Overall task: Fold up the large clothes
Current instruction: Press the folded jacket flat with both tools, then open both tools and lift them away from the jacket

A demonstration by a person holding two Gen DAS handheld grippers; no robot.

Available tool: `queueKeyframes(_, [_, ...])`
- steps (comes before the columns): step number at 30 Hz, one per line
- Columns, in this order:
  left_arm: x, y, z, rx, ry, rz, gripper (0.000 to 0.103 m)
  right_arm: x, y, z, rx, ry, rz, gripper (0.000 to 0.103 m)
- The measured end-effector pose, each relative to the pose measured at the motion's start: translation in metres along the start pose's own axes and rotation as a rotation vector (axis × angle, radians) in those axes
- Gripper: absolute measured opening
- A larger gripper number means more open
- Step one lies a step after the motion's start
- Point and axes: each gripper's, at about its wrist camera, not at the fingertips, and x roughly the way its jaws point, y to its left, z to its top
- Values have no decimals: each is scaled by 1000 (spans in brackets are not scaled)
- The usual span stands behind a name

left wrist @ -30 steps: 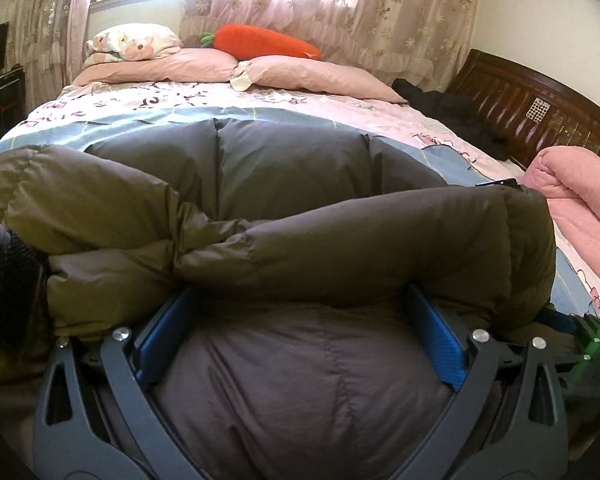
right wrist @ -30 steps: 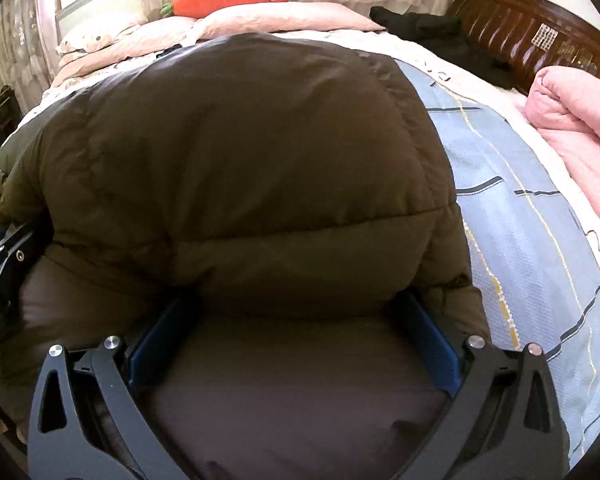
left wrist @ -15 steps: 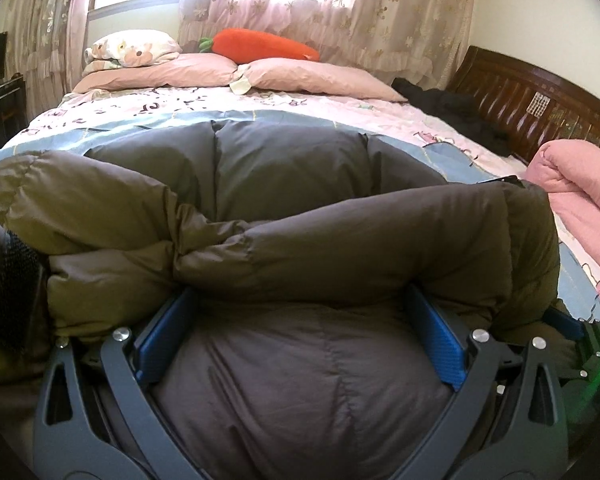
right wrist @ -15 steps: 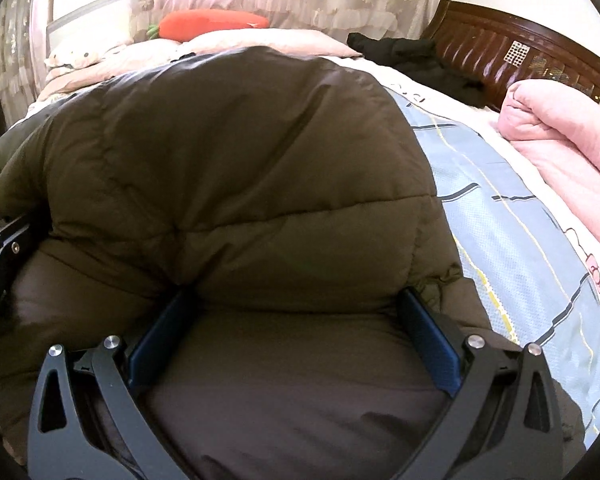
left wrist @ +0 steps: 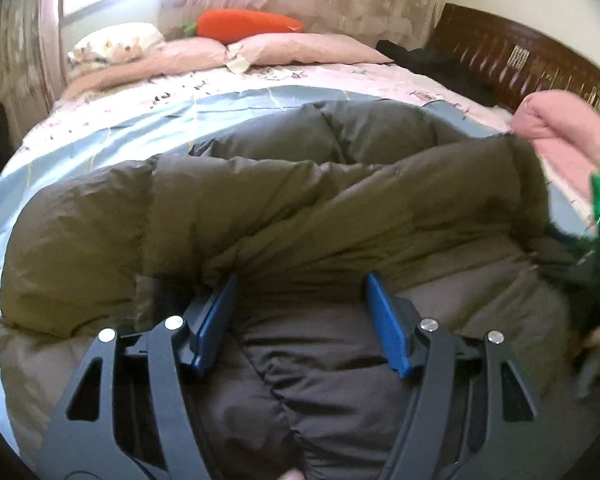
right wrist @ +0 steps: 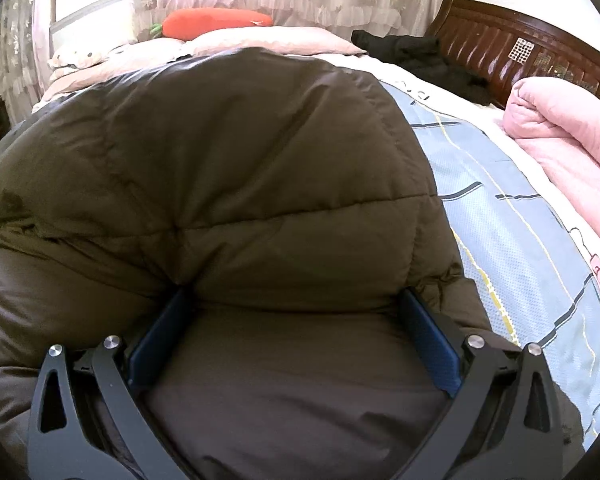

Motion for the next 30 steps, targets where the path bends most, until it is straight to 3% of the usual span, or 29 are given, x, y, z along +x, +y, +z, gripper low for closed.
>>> queueKeyframes(2, [3, 1, -2, -66, -19, 20, 67, -14, -1, 18, 1, 81, -33, 102])
queueKeyframes(3, [3, 1, -3, -83, -24, 23, 67, -33, -1, 29, 15, 53, -55, 102])
queueKeyframes(6, [3, 1, -7, -80, -41, 26, 67, -87, 2, 57, 20, -190, -27, 102])
queueKeyframes(7, [3, 2, -7, -79, -45, 21, 67, -85, 8, 63, -3, -197, -27, 102])
queueKeyframes(8, [3, 2, -8, -78, -46, 19, 67, -68, 17, 68, -44, -159, -36, 102])
queueKeyframes(10, [3, 2, -8, -75, -52, 16, 67, -8, 33, 60, -114, 4, -69, 102])
queueKeyframes(12, [3, -2, -9, -58, -58, 30, 67, 29, 19, 40, 15, -3, 49, 102])
queueKeyframes(13, [3, -6, -9, -47, -59, 45, 67, 31, 17, 40, 30, -1, 55, 102])
queueKeyframes(18, [1, -10, -8, -36, -48, 66, 67, 16, 16, 44, 34, 60, 33, 102])
queueKeyframes(21, [0, -20, 8, -27, 11, 122, 71, -7, 19, 55, 18, 126, 31, 102])
queueKeyframes(25, [-14, -28, 22, -61, 19, 125, 101, -48, 19, 64, -27, 121, 92, 102])
queueKeyframes(30, [-47, -39, 39, -123, 7, 94, 101, -112, 28, 63, -53, 119, 144, 102])
